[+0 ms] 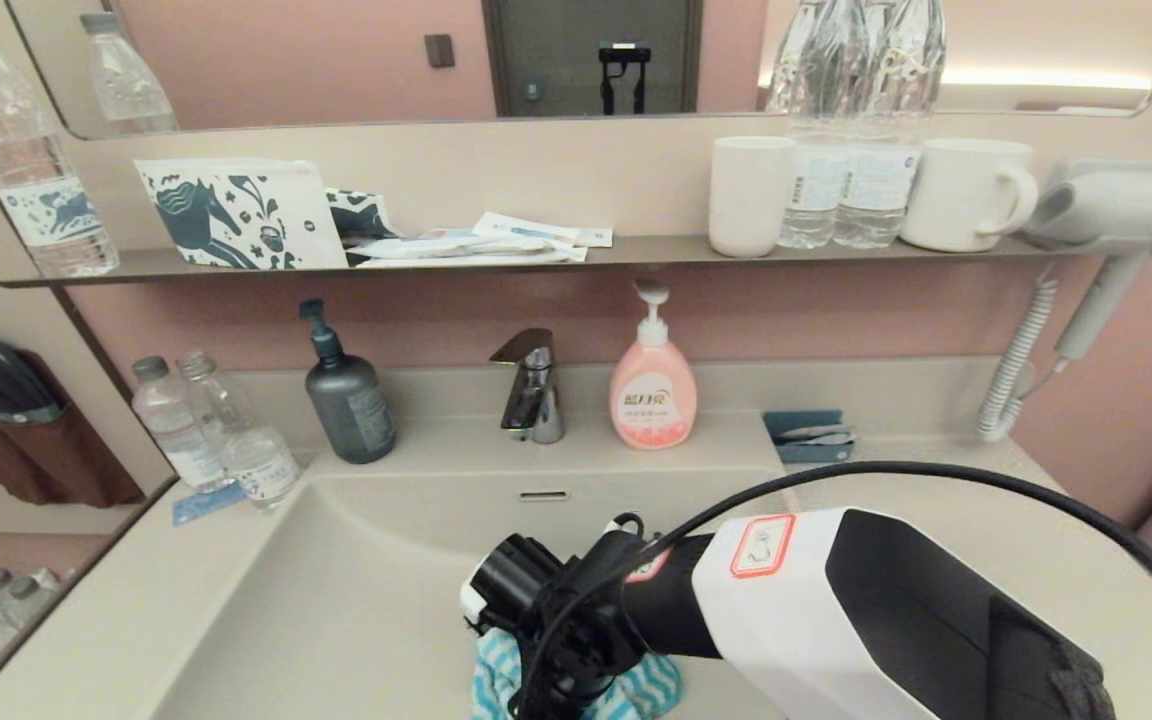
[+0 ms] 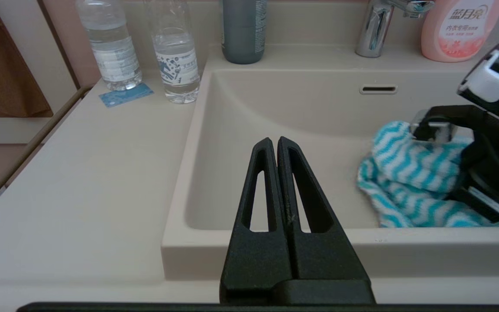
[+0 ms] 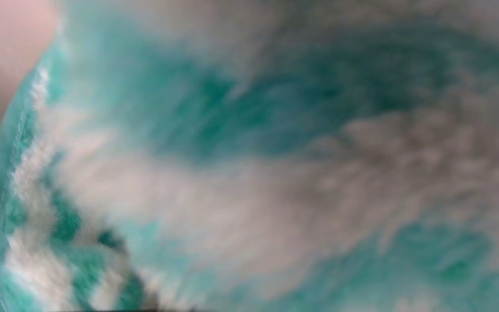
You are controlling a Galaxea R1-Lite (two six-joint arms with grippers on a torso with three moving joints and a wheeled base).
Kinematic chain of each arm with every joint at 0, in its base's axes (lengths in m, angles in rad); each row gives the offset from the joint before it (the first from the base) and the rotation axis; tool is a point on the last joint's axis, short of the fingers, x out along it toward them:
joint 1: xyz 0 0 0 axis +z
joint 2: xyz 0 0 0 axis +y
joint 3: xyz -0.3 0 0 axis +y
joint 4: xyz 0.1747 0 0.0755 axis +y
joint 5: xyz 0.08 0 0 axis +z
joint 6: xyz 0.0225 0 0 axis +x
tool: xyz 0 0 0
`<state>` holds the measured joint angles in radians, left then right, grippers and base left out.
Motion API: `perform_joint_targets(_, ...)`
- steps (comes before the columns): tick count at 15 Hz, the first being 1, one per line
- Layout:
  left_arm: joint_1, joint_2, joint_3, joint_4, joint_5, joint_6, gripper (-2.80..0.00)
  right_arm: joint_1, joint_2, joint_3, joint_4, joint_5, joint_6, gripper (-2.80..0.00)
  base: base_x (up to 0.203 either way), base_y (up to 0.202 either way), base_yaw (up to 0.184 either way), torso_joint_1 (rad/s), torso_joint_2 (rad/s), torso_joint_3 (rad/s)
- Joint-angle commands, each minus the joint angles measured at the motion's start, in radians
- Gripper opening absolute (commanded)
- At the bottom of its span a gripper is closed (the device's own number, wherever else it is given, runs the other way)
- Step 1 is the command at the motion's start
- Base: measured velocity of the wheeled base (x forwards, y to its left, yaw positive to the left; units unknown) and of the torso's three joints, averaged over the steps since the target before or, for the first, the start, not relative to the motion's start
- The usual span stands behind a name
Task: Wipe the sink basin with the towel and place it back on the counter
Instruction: Wipe the sink
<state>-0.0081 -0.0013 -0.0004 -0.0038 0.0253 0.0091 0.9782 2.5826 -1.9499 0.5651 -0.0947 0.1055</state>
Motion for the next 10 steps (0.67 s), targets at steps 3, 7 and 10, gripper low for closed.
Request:
perform_joint_targets(3, -0.001, 0.001, 0.0, -0.001, 0.001, 0.0, -2.8, 0.027, 0.049, -0.025, -0.138, -0.003, 0.002, -2.8, 0.0, 0.0, 0.0, 0.0, 0.0, 0.0)
perform_joint_targets(7, 0.0, 0.001, -0.001, -0.001, 0.001, 0.0, -2.8, 0.017, 0.056, -0.027, -0.295, -0.019, 0.001, -2.8, 0.0, 0.0, 0.0, 0.0, 0.0, 0.0)
perform_joint_targets(10, -0.001, 0.001, 0.0, -0.001, 0.001, 0.0, -2.8, -0.014, 0.072, -0.029, -0.341, -0.079, -0.01, -2.8, 0.0, 0.0, 0.0, 0.0, 0.0, 0.0)
